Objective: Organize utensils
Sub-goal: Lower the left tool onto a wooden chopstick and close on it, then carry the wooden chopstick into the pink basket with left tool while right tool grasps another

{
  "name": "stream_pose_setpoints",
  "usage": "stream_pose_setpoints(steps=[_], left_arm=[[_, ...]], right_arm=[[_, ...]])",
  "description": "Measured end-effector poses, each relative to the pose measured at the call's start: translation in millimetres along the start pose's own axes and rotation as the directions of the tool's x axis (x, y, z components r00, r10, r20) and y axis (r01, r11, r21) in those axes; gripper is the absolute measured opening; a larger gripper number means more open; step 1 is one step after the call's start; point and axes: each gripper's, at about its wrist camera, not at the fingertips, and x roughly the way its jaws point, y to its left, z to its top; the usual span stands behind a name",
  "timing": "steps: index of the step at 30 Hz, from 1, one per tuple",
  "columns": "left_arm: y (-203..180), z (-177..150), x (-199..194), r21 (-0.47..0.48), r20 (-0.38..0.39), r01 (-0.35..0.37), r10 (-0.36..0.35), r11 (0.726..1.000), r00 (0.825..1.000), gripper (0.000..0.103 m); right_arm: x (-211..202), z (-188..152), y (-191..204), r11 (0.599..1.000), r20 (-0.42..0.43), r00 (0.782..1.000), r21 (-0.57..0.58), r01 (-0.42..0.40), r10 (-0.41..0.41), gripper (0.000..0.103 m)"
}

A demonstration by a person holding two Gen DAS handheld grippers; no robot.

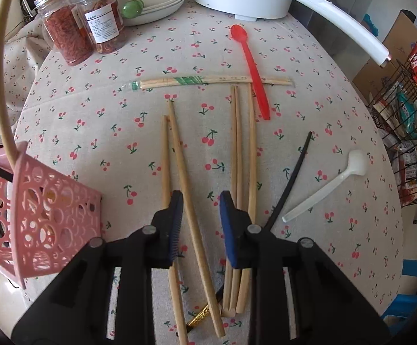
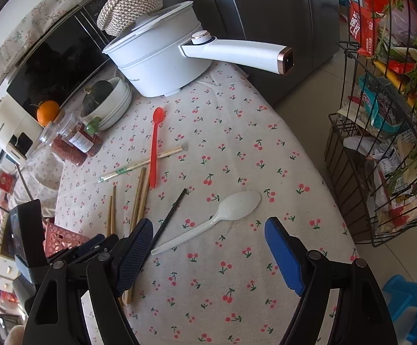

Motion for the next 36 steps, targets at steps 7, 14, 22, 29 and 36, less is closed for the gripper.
stream_pose_setpoints(steps=[7, 14, 22, 29, 36], left_arm=[[2.7, 16.4, 19.2, -0.048, -0.038, -0.045, 0.043, 0.998, 0.998, 0.018], [5.6, 22.0, 28.4, -0.087, -0.058, -0.055, 0.05, 0.995, 0.997, 0.014], [0.9, 9.1, -7.0, -0.027, -0.019, 0.043, -0.044, 0.999, 0.999, 0.008], [5.1, -16.0, -81.2, 0.065, 0.109, 0.158, -0.165, 0.985, 0.98, 0.008], [38.0, -41.0, -138.0, 0.131, 0.271, 0.192, -0.222, 0.973, 0.937, 0.008]], right_arm=[[4.9, 1.6, -2.7, 1.0, -0.012, 1.0, 0.001, -0.006, 0.006, 0.081], [6.3, 1.1, -1.6, 1.0, -0.017, 1.0, -0.003, 0.0, 0.0, 0.081], [5.7, -0.4, 3.2, 1.0, -0.018, 1.0, -0.002, 0.009, -0.009, 0.081], [6.6, -7.0, 8.7, 1.0, -0.031, 0.999, 0.009, 0.02, -0.019, 0.081], [19.3, -12.8, 26.2, 0.999, -0.056, 0.998, 0.011, 0.039, -0.039, 0.081]])
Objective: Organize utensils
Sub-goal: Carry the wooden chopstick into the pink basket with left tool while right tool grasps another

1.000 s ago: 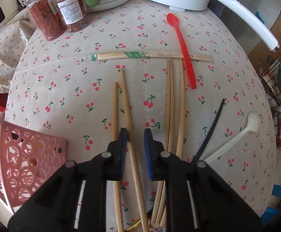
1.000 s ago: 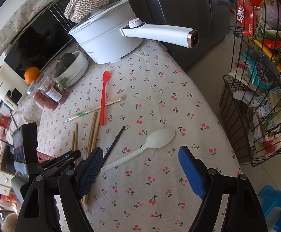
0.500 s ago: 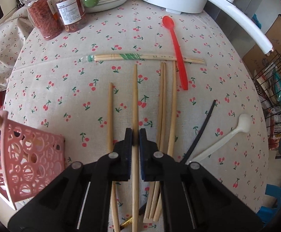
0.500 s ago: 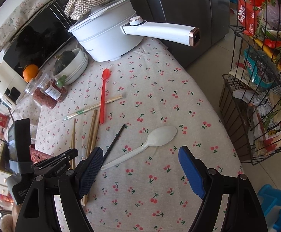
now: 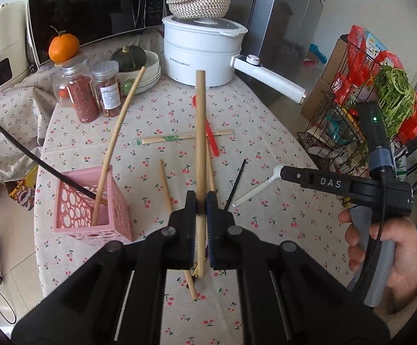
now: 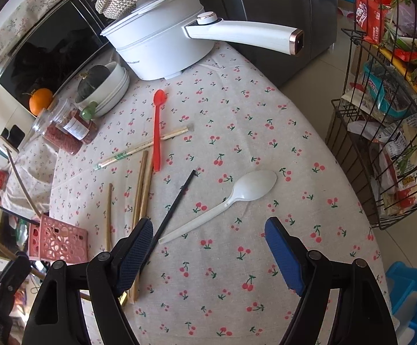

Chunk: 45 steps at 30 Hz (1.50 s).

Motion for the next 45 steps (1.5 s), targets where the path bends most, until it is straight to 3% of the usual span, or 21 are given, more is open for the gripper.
stream_pose_setpoints(steps=[5, 10, 15, 17, 19, 22, 27, 29, 32, 33, 37, 41, 45], left_arm=[[28.7, -2.3, -21.4, -0.069, 0.022, 0.06, -0.059, 0.996, 0.998, 0.008], [42.4, -3.9, -41.9, -0.067, 0.063, 0.08, -0.076, 0.995, 0.995, 0.008], [61.1, -8.8, -43.0, -0.105, 0.041, 0.101, -0.097, 0.989, 0.994, 0.008], [67.5, -10.0, -42.7, -0.12, 0.034, 0.107, -0.104, 0.987, 0.994, 0.008], [72.1, -11.2, -45.3, -0.128, 0.036, 0.108, -0.104, 0.986, 0.994, 0.008], [77.7, -11.3, -48.7, -0.137, 0.041, 0.112, -0.108, 0.984, 0.993, 0.008], [84.6, -10.5, -51.2, -0.148, 0.044, 0.113, -0.108, 0.982, 0.993, 0.008], [86.0, -10.0, -51.2, -0.152, 0.046, 0.112, -0.106, 0.982, 0.993, 0.008], [85.7, -9.3, -50.7, -0.153, 0.046, 0.112, -0.106, 0.982, 0.993, 0.008], [85.1, -9.5, -50.9, -0.151, 0.046, 0.113, -0.107, 0.982, 0.993, 0.008], [84.2, -8.6, -57.0, -0.139, 0.066, 0.115, -0.107, 0.983, 0.992, 0.008], [88.9, -5.5, -70.2, -0.146, 0.123, 0.121, -0.104, 0.982, 0.987, 0.008], [96.7, 1.3, -85.7, -0.175, 0.204, 0.129, -0.092, 0.976, 0.975, 0.008]], right_arm=[[19.1, -1.6, 23.5, 0.999, -0.028, 0.999, -0.029, 0.034, -0.035, 0.081], [42.7, 0.8, 50.2, 0.996, -0.057, 0.996, -0.074, 0.057, -0.061, 0.081], [67.8, 5.8, 75.0, 0.994, -0.084, 0.993, -0.088, 0.072, -0.08, 0.08], [76.6, 9.0, 84.3, 0.992, -0.083, 0.992, -0.099, 0.084, -0.093, 0.073], [85.6, 12.0, 92.3, 0.987, -0.084, 0.99, -0.12, 0.107, -0.117, 0.051], [99.3, 14.6, 98.0, 0.983, -0.095, 0.986, -0.137, 0.121, -0.135, 0.036], [111.3, 15.3, 101.6, 0.984, -0.114, 0.987, -0.15, 0.1, -0.118, 0.029], [114.8, 13.5, 106.9, 0.974, -0.107, 0.983, -0.186, 0.129, -0.151, 0.028], [115.9, 10.1, 113.9, 0.952, -0.098, 0.973, -0.246, 0.18, -0.209, 0.013], [115.7, 10.5, 112.6, 0.957, -0.11, 0.974, -0.238, 0.168, -0.198, 0.007], [102.8, 13.8, 98.7, 0.983, -0.125, 0.986, -0.159, 0.088, -0.108, 0.007], [65.8, 18.6, 91.9, 0.991, -0.051, 0.999, -0.136, 0.008, -0.015, 0.007], [24.4, 18.2, 85.9, 0.989, 0.029, 0.998, -0.138, -0.056, 0.061, 0.007]])
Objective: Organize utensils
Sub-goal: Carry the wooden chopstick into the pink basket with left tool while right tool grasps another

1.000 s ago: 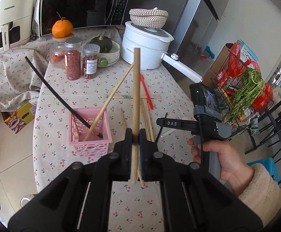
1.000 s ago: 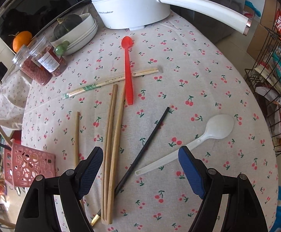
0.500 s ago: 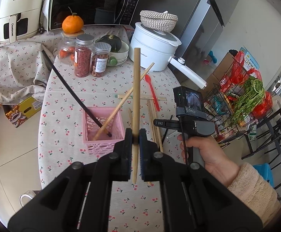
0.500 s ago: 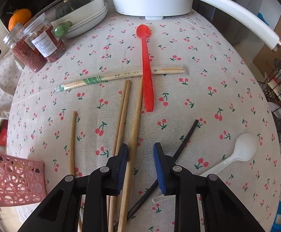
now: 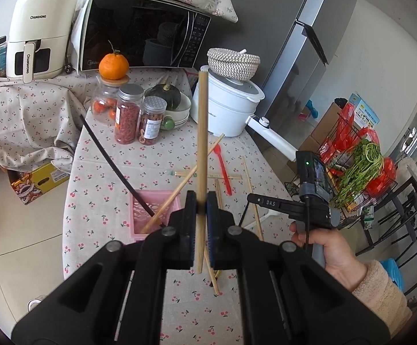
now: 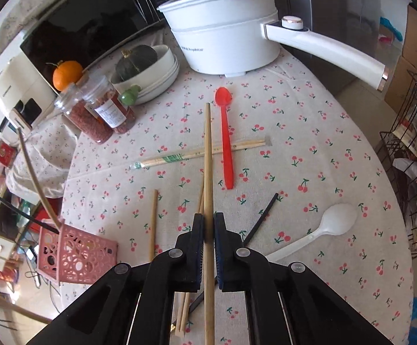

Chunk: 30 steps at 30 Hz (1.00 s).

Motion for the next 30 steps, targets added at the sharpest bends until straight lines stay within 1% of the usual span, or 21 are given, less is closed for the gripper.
stream_pose_setpoints(steps=[3, 6, 9, 12, 16, 22, 24, 27, 30], left_arm=[[4.3, 8.3, -12.9, -0.029, 0.085, 0.001, 0.002, 1.0, 0.996, 0.008], [8.3, 15.6, -22.8, -0.051, 0.165, -0.014, 0.023, 0.999, 0.986, 0.008], [13.8, 19.1, -21.1, -0.074, 0.199, -0.037, 0.051, 0.997, 0.979, 0.008], [22.9, 19.3, -8.7, -0.1, 0.183, -0.062, 0.08, 0.993, 0.98, 0.008], [33.7, 15.9, 10.3, -0.113, 0.161, -0.098, 0.115, 0.989, 0.98, 0.008], [48.9, 12.1, 44.3, -0.134, 0.102, -0.116, 0.13, 0.984, 0.986, 0.008], [57.0, 12.0, 53.7, -0.16, 0.084, -0.12, 0.135, 0.98, 0.987, 0.008], [65.7, 12.1, 64.1, -0.2, 0.057, -0.112, 0.126, 0.973, 0.99, 0.007], [67.7, 11.9, 74.1, -0.209, 0.005, -0.104, 0.107, 0.973, 0.994, 0.008]], right_arm=[[-28.5, -3.8, 7.4, 0.999, 0.063, 0.997, -0.013, -0.043, 0.044, 0.007], [-55.2, -7.8, 11.0, 0.995, 0.133, 0.986, -0.025, -0.094, 0.097, 0.007], [-76.6, -9.2, 15.8, 0.991, 0.201, 0.971, -0.042, -0.126, 0.132, 0.007], [-84.8, -10.1, 20.1, 0.988, 0.239, 0.959, -0.057, -0.144, 0.154, 0.007], [-84.4, -9.5, 24.9, 0.986, 0.25, 0.954, -0.069, -0.151, 0.164, 0.007], [-87.2, -14.6, 32.6, 0.983, 0.286, 0.941, -0.091, -0.162, 0.182, 0.007], [-90.0, -16.2, 36.3, 0.98, 0.307, 0.932, -0.104, -0.168, 0.192, 0.007], [-95.8, -18.5, 42.8, 0.975, 0.347, 0.913, -0.127, -0.18, 0.214, 0.007], [-101.3, -20.5, 51.3, 0.969, 0.381, 0.893, -0.147, -0.198, 0.24, 0.007]])
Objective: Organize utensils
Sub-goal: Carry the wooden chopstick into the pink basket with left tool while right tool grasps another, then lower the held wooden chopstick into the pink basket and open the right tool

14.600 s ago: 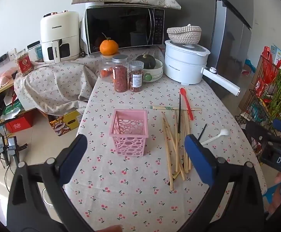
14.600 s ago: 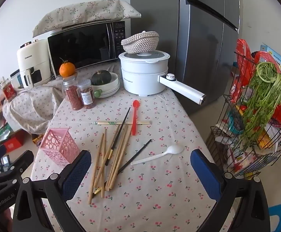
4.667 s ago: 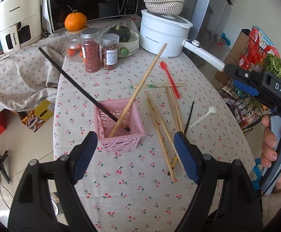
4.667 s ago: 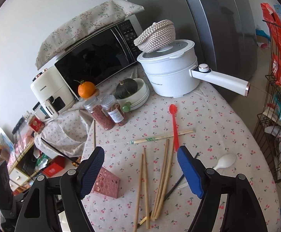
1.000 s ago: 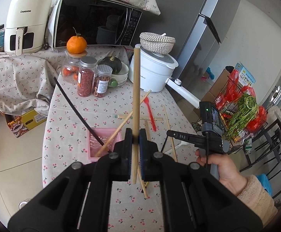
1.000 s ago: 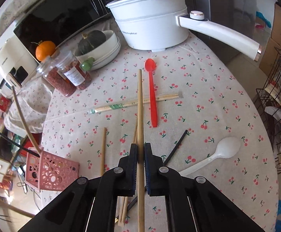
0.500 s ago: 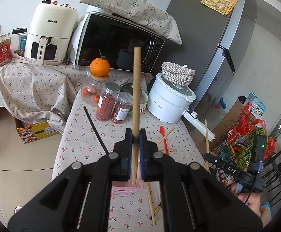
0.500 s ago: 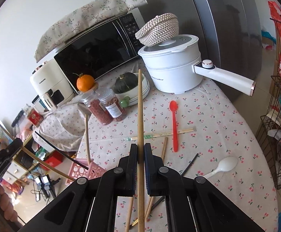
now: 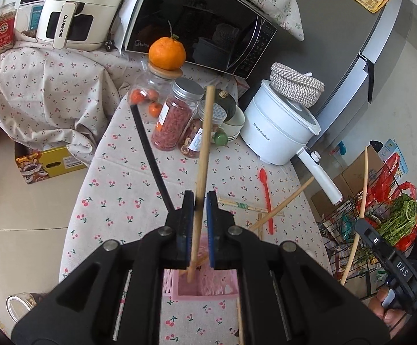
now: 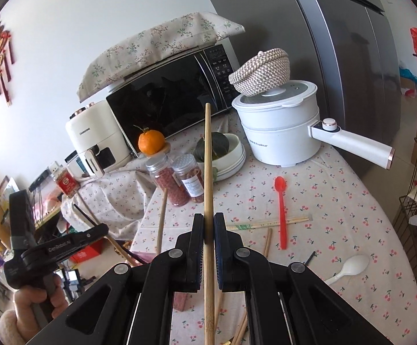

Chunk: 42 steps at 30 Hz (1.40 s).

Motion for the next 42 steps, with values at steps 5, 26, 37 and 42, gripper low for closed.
stream_pose_setpoints(steps=[5, 26, 37, 42], left_arm=[[-3.8, -2.1, -7.0, 0.0, -0.031, -0.008, 0.008, 1.0, 0.999, 0.029], [59.2, -1.5, -70.0, -0.032, -0.024, -0.09, 0.09, 0.995, 0.996, 0.042], [69.9, 1.2, -79.8, -0.072, -0.022, -0.033, 0.031, 0.997, 0.999, 0.042], [72.6, 1.7, -82.7, -0.079, -0.018, -0.031, 0.03, 0.996, 0.999, 0.042]], right_arm=[[-2.9, 1.7, 20.5, 0.999, 0.052, 0.998, 0.003, -0.039, 0.039, 0.007], [60.2, -43.8, 127.0, 0.966, 0.361, 0.899, 0.154, 0.206, -0.249, 0.007], [90.7, -75.9, 145.2, 0.944, 0.394, 0.858, 0.156, 0.289, -0.328, 0.008], [93.1, -93.6, 152.4, 0.952, 0.364, 0.879, 0.121, 0.282, -0.307, 0.009]])
